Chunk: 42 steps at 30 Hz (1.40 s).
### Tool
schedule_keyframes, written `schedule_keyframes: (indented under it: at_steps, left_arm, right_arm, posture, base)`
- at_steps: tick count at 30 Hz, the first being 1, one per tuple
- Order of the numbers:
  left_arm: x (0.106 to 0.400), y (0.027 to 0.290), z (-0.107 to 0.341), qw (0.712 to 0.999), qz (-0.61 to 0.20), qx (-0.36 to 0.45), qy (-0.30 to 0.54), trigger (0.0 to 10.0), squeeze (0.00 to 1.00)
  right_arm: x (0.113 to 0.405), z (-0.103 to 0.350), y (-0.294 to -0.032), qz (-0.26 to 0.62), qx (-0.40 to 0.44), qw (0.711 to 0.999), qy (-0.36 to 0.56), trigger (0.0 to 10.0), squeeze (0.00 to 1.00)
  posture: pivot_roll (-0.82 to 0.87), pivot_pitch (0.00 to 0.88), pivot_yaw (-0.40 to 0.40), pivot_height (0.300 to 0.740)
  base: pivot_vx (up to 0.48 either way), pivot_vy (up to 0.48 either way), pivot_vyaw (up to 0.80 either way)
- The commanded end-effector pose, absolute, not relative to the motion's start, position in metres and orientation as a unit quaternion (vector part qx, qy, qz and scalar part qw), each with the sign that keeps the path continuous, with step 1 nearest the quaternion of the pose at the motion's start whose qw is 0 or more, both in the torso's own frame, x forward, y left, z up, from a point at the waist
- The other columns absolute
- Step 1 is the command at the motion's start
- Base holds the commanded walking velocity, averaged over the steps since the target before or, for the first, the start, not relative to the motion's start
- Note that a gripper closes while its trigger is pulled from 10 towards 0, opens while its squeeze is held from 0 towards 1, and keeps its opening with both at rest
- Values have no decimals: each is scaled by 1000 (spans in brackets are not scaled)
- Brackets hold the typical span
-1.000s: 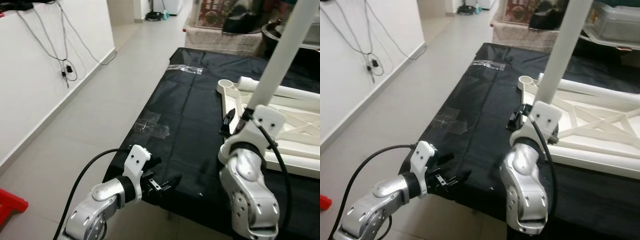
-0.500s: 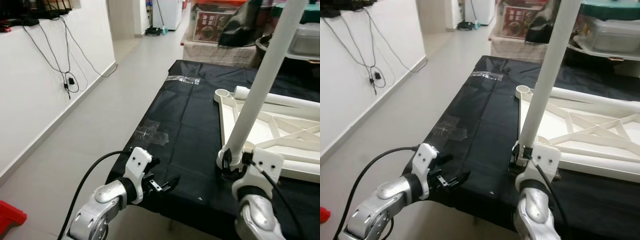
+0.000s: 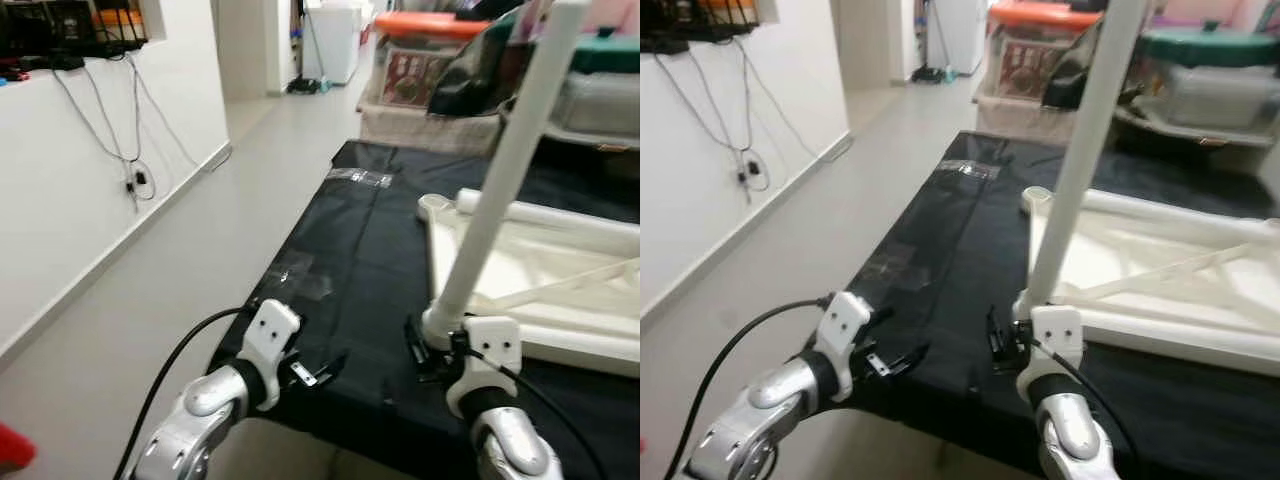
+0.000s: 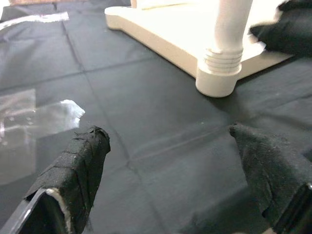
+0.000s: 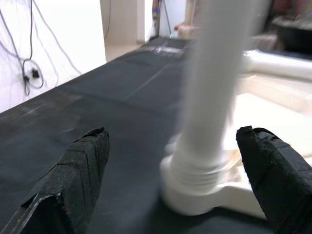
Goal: Building children table
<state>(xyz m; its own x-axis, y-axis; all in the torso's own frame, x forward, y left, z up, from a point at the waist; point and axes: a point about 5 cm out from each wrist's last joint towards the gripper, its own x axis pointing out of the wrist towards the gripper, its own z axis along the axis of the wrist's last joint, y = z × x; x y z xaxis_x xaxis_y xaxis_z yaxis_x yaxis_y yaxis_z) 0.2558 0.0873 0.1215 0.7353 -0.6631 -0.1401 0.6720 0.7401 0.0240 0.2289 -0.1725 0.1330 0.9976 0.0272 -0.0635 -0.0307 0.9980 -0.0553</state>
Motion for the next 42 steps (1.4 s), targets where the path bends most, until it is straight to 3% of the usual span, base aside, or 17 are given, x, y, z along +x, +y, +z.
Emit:
schedule_keyframes:
  at_steps: [1,9,21,29,33,42]
  left_arm:
    - [257,81,119,930,-361,35,60,10000,0]
    - [258,80,116,930,-360,31,63,10000,0]
    - [259,82,115,937,-343,20,62,10000,0]
    - [260,83,115,941,-333,14,63,10000,0]
    - [260,82,115,940,-335,18,64,10000,0]
    - [260,81,114,941,-333,21,65,10000,0]
  right_arm:
    - [231,130,-185,4,-42,999,35,10000,0]
    - [238,129,-200,19,-45,998,30,10000,0]
    - [260,137,-218,108,-35,993,27,10000,0]
    - [277,139,-206,148,-54,987,20,10000,0]
    - [288,141,-210,146,-65,987,25,10000,0]
    - [299,144,-220,140,-90,985,42,10000,0]
  posture:
    - [75,0,-29,740]
    - [75,0,-31,740]
    - [80,0,-41,740]
    - [90,0,-47,740]
    - [91,0,-49,740]
    - [87,0,-54,740]
  base:
    - [0,-480,0]
    - [0,-432,0]
    - [0,0,0]
    - [0,120,0]
    - [0,480,0]
    - [0,0,0]
